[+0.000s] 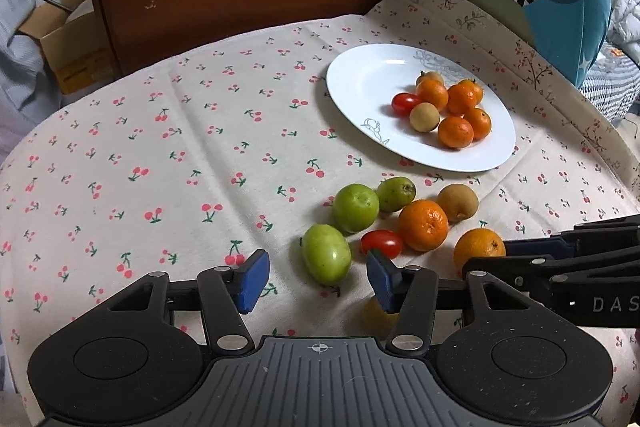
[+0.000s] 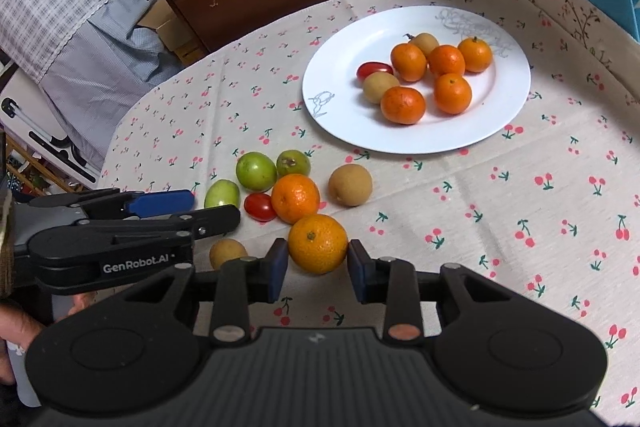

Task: Organize fruits
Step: 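Grasp a green fruit with the left tool while the right tool grasps an orange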

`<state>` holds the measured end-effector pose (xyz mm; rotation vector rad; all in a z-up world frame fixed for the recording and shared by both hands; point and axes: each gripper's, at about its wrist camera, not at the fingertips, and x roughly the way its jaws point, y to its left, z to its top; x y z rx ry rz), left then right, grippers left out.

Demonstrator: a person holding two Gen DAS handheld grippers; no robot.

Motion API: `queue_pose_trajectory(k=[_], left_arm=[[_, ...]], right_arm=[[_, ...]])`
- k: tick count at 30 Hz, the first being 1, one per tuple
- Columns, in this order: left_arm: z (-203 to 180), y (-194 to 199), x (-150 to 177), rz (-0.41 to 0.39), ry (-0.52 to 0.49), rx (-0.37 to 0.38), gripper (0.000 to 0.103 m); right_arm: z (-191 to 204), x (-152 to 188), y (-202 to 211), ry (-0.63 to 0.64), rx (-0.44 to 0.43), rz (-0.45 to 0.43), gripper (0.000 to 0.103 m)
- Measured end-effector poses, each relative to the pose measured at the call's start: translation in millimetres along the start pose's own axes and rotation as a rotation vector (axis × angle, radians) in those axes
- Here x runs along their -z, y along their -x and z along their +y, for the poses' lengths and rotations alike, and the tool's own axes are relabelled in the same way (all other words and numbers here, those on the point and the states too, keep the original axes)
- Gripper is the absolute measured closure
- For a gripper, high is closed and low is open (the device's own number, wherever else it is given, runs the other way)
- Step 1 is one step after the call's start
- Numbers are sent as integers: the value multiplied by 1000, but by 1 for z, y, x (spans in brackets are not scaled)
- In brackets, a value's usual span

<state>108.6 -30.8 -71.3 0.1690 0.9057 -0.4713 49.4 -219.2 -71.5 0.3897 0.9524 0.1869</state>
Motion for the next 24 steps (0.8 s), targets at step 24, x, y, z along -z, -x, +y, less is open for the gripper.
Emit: queue_pose_trajectory(k=[24], left_arm=[[-2, 23, -9, -107, 39, -25, 78]], right_arm=[[0, -13, 18, -21, -42, -64, 71]])
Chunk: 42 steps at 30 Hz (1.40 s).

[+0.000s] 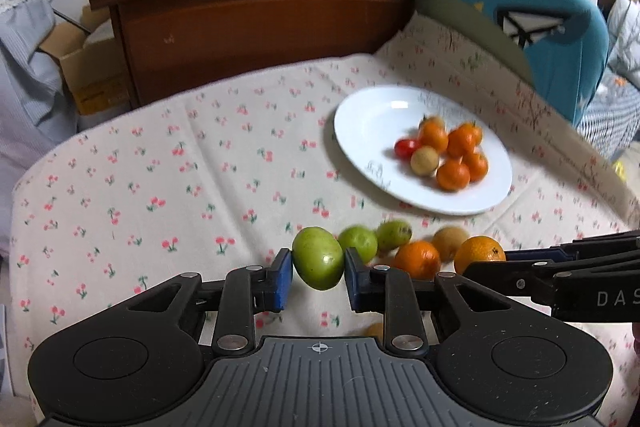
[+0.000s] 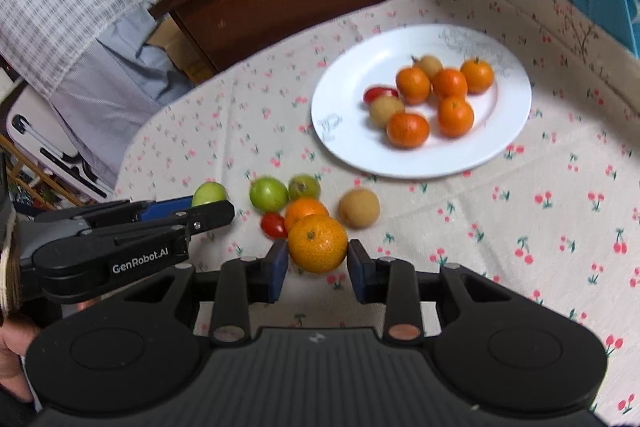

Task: Organize fruits
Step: 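Grasp a green fruit with the left tool while the right tool grasps an orange, then carry the green fruit and orange onto the white plate and open both tools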

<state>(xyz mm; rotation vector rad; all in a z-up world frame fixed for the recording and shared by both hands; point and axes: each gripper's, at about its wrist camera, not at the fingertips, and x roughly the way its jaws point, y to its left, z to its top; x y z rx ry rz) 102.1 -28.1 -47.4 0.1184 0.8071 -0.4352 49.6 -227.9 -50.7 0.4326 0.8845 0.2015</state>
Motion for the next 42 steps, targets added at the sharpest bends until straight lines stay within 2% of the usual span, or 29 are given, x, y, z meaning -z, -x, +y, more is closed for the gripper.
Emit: queue_pose_trajectory(k=[14, 27, 42], left_arm=[[-13, 3, -30, -84, 6, 53, 78], [-22, -41, -57, -64, 7, 96, 78], [-36, -79, -63, -18, -11, 129, 78]], right_arm=[[-6, -38, 19, 2, -5, -108, 71], [-30, -85, -17, -63, 27, -145, 71], [-43, -105, -59, -68, 50, -117, 70]])
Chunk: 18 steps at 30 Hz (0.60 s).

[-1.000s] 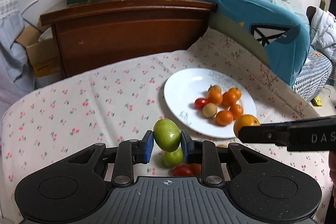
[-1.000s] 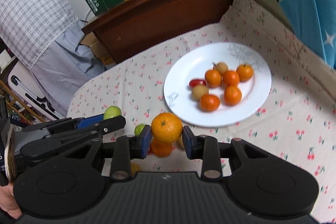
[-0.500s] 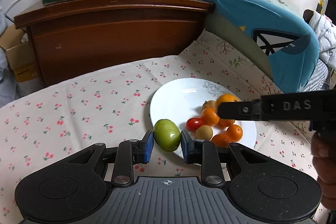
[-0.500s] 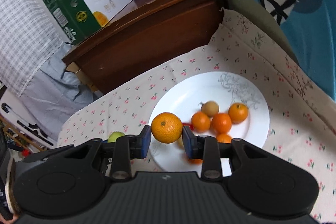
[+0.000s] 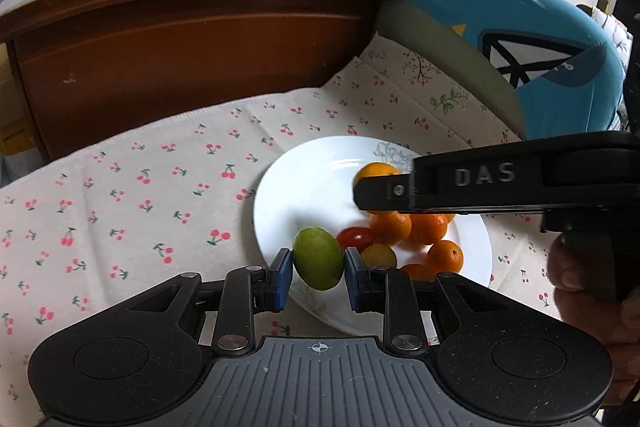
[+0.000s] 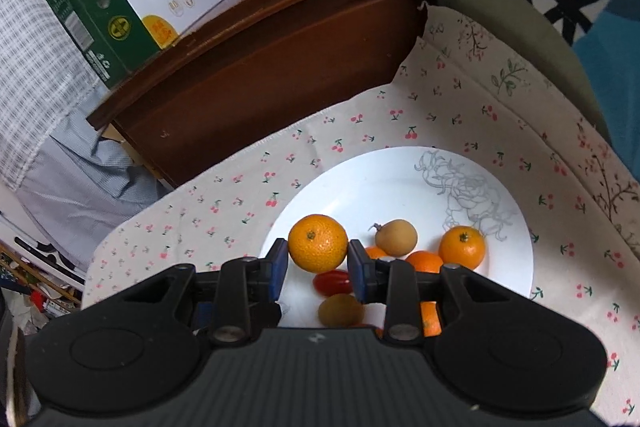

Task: Organize fruits
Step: 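Carry the green fruit and orange onto the white plate and open both tools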

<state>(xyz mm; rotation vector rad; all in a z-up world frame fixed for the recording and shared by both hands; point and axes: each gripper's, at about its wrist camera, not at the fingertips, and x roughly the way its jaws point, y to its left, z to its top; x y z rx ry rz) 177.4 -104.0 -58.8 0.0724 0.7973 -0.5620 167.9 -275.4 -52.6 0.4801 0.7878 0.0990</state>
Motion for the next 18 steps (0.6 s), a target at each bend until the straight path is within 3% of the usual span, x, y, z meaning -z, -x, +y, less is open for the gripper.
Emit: queue_pose_trajectory(k=[7, 10, 13, 18], left_arm=[[0, 1, -2, -4, 16, -4, 74], [-1, 8, -5, -21, 5, -14, 66], [-1, 18, -9, -33, -9, -52, 41], [7, 35, -11, -39, 21, -80, 35]], right_arm=[[-4, -4, -4, -16, 9, -6, 68], [-6, -5, -1, -31, 8, -10, 68], [-7, -6, 4, -37, 7, -21, 68], [-3, -4, 13, -24, 6, -32, 68]])
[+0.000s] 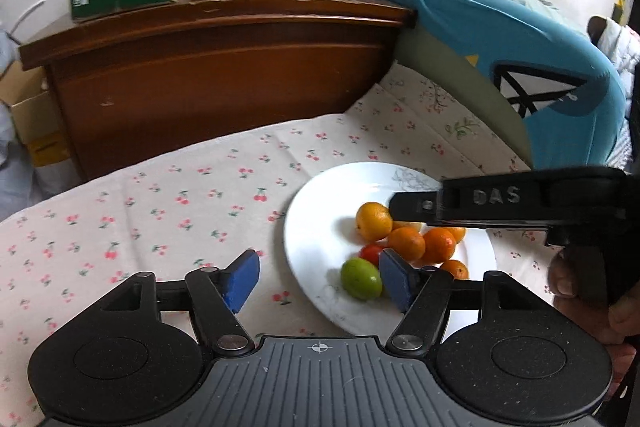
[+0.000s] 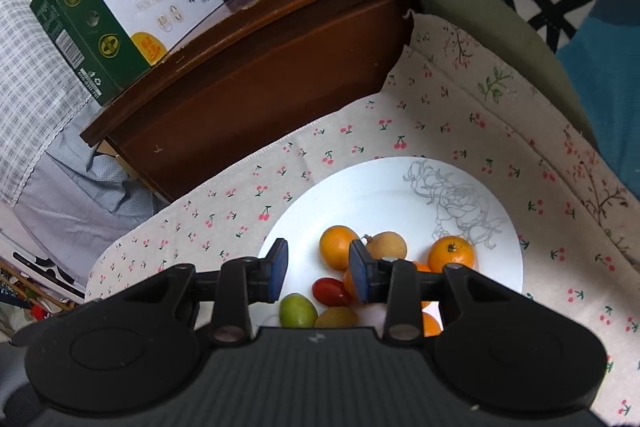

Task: Organize fruits
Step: 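Carry the green fruit and orange onto the white plate and open both tools, then move both open tools back to the fruit pile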

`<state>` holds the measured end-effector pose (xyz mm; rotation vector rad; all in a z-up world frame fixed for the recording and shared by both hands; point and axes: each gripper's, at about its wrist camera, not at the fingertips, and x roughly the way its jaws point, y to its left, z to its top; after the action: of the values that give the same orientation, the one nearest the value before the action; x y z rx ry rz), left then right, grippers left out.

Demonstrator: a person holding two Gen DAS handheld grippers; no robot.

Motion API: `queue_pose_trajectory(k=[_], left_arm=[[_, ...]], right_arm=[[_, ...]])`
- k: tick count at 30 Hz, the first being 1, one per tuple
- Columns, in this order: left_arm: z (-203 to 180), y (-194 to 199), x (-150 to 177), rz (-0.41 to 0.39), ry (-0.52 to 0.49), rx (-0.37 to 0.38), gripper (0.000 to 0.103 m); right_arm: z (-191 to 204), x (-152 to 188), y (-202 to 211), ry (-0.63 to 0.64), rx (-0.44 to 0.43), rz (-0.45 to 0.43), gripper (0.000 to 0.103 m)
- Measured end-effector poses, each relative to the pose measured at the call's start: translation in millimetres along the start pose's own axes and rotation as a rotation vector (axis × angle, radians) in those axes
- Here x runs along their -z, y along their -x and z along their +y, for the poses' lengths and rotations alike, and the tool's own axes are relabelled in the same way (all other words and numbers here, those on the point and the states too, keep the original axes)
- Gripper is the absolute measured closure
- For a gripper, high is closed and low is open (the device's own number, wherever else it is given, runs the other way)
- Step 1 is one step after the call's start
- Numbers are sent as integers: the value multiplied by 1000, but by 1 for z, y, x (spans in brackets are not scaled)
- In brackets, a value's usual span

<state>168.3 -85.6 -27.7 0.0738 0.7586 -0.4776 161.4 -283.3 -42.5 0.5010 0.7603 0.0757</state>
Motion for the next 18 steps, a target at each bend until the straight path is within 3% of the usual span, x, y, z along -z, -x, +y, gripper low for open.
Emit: queue_pose_trajectory(k=[5, 18], left_arm=[[6, 19, 2, -21, 10, -28, 28], [17, 58, 34, -8, 52, -63, 28]], right_arm=[[6, 7, 14, 18, -2, 4, 68], [10, 49, 55, 16, -13, 25, 68]])
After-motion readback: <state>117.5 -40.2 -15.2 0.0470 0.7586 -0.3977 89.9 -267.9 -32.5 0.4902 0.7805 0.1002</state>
